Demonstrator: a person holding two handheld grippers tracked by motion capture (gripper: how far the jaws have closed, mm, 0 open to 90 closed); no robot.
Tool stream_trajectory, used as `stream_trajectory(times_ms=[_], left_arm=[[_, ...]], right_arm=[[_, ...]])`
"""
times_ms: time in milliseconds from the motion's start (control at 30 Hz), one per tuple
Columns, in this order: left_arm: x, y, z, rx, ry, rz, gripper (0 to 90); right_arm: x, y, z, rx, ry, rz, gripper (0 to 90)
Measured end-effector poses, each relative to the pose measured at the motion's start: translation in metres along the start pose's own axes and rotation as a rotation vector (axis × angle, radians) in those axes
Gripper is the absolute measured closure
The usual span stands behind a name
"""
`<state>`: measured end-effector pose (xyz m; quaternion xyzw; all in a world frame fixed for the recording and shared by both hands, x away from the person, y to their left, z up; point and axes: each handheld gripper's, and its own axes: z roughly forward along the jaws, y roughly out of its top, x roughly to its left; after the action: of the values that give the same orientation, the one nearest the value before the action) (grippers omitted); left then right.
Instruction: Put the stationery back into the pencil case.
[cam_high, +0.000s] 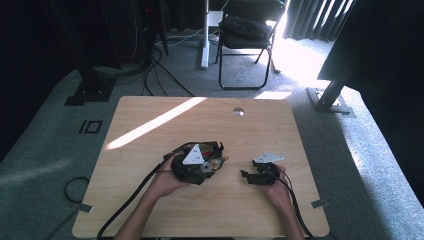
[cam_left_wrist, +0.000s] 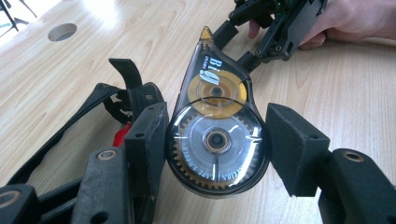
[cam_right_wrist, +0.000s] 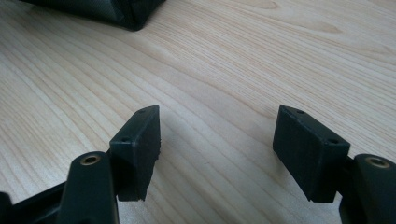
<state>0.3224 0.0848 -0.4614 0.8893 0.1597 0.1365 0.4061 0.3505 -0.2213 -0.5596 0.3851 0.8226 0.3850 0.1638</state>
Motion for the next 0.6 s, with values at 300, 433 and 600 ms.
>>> stream_trajectory(times_ms=[300,433,600], left_arm=[[0.004,-0.0002,-0.0026,-0.001,0.008,-0.001,41.8],[0.0057,-0.0004,-0.0037,-0.003,0.012,-0.001,41.8],[0.0078,-0.0008,-0.0046,-0.003,0.015,-0.002,41.7]], right_arm=[[-0.0001,0.0,-0.0001,0.0,0.001,0.002,31.9],[-0.0003,0.0001,0.0,0.0,0.002,0.004,31.9],[-0.0003,0.0001,0.0,0.0,0.002,0.004,31.8]])
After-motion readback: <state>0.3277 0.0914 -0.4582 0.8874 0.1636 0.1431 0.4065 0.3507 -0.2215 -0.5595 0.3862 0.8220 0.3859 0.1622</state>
